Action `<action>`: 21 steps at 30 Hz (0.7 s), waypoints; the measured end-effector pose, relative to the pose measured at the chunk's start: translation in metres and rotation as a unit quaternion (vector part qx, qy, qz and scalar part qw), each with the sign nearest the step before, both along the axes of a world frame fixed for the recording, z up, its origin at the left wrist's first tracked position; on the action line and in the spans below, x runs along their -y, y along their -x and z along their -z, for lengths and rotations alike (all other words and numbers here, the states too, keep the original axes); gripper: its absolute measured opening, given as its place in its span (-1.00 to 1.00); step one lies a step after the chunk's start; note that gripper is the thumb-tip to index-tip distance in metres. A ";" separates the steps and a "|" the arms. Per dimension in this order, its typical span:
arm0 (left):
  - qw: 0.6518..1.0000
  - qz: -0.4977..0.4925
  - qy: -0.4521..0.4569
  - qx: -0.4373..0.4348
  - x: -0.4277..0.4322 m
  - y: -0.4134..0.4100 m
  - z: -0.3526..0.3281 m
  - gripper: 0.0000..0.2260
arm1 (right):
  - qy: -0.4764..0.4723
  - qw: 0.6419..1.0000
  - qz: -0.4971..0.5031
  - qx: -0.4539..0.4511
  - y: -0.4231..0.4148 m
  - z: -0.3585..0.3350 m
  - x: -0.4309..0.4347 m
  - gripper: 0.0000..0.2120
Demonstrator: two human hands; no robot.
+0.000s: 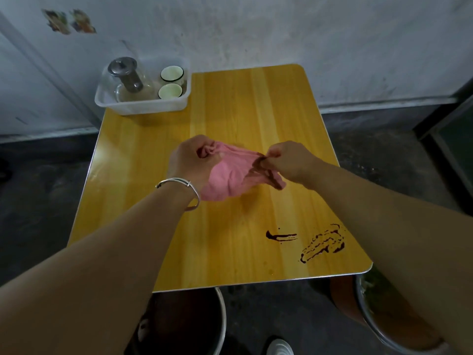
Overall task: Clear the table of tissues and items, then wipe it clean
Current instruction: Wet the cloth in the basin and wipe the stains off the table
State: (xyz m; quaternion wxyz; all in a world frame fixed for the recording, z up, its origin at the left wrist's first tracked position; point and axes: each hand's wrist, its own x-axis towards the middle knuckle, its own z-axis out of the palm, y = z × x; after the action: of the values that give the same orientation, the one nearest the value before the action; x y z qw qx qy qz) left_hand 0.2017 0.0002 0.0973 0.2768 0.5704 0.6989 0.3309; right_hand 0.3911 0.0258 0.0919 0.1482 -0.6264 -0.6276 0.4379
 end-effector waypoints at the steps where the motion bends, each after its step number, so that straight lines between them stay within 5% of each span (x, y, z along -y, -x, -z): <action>1: 1.000 -0.009 0.006 0.001 0.000 0.000 0.000 -0.94 | 0.021 0.999 0.029 -0.029 0.000 -0.001 -0.001 -0.85; 9: 0.996 -0.008 0.092 -0.019 0.000 -0.021 0.004 -0.92 | 0.149 0.954 0.178 -0.190 0.008 0.000 -0.005 -0.89; 14: 0.979 0.068 0.162 0.101 0.005 -0.037 0.017 -0.92 | 0.194 0.898 0.258 -0.298 0.019 0.000 -0.008 -0.82; 16: 0.972 0.075 0.182 0.131 0.005 -0.040 0.019 -0.72 | 0.206 0.883 0.267 -0.326 0.019 0.000 -0.010 -0.84; 21: 0.990 0.059 0.131 0.016 -0.009 -0.041 0.023 -0.87 | 0.224 0.867 0.239 -0.375 0.008 0.004 -0.015 -0.83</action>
State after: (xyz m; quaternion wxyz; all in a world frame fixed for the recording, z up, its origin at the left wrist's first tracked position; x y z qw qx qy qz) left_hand 0.2423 0.0091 0.0744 0.3795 0.5641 0.6966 0.2290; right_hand 0.3835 0.0406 0.0877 0.3277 -0.5622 -0.2411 0.7200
